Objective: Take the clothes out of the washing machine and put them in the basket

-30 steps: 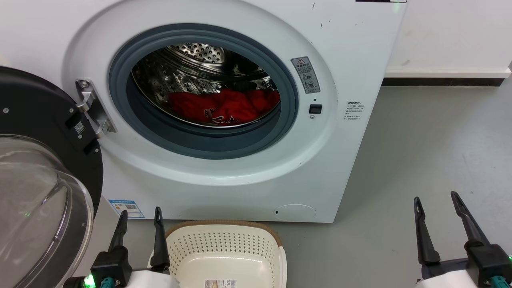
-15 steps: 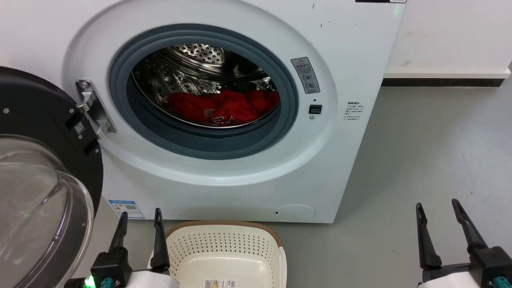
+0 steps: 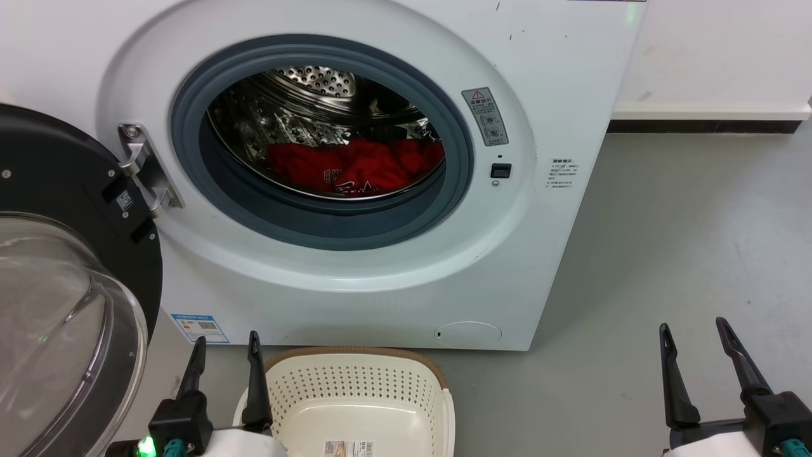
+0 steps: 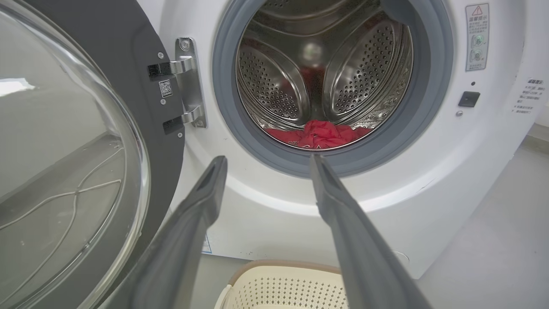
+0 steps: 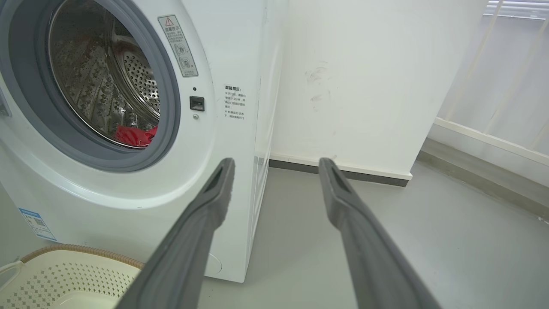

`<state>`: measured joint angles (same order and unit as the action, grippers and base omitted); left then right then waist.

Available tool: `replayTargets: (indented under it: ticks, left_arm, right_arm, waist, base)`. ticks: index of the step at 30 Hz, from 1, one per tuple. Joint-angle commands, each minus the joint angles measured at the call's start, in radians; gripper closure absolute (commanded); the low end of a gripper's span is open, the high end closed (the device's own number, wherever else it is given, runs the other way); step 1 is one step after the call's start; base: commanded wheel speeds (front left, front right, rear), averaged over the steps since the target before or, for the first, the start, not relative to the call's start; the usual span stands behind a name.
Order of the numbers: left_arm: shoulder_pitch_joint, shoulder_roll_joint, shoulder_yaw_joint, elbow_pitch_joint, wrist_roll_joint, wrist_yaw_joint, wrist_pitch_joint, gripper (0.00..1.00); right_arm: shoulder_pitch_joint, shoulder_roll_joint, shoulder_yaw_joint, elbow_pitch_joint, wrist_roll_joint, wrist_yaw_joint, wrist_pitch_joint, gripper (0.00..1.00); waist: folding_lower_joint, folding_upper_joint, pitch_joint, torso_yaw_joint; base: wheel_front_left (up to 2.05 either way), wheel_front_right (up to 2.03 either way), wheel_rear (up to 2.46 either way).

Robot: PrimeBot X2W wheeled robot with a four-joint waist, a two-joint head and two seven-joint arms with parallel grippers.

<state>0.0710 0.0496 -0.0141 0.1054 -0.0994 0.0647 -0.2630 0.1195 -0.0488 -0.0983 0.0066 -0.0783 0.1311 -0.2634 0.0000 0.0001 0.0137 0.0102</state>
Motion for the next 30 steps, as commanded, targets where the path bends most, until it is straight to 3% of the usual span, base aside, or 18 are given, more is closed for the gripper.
replayTargets:
  ticks: [1, 16, 30]
  left_arm:
    - [-0.022, 0.001, -0.003, 0.007, 0.001, -0.003, -0.003, 0.00]
    - [-0.357, 0.024, -0.015, 0.294, 0.031, -0.108, -0.003, 0.00]
    - [-1.006, 0.131, -0.083, 0.768, 0.105, -0.156, 0.029, 0.00]
  right_arm:
    - [-0.003, -0.003, -0.001, -0.002, 0.006, -0.001, -0.002, 0.00]
    - [-0.083, -0.002, 0.023, -0.036, 0.007, -0.001, -0.002, 0.00]
    - [-0.255, -0.001, 0.049, -0.072, 0.049, -0.001, -0.002, 0.00]
  waist:
    - [0.0000, -0.0001, 0.004, 0.001]
    - [0.0000, -0.0001, 0.138, -0.045]
    - [0.0000, -0.0001, 0.434, -0.163]
  base:
    - [0.00, 0.00, 0.00]
    - [0.00, 0.00, 0.00]
    - [0.00, 0.00, 0.00]
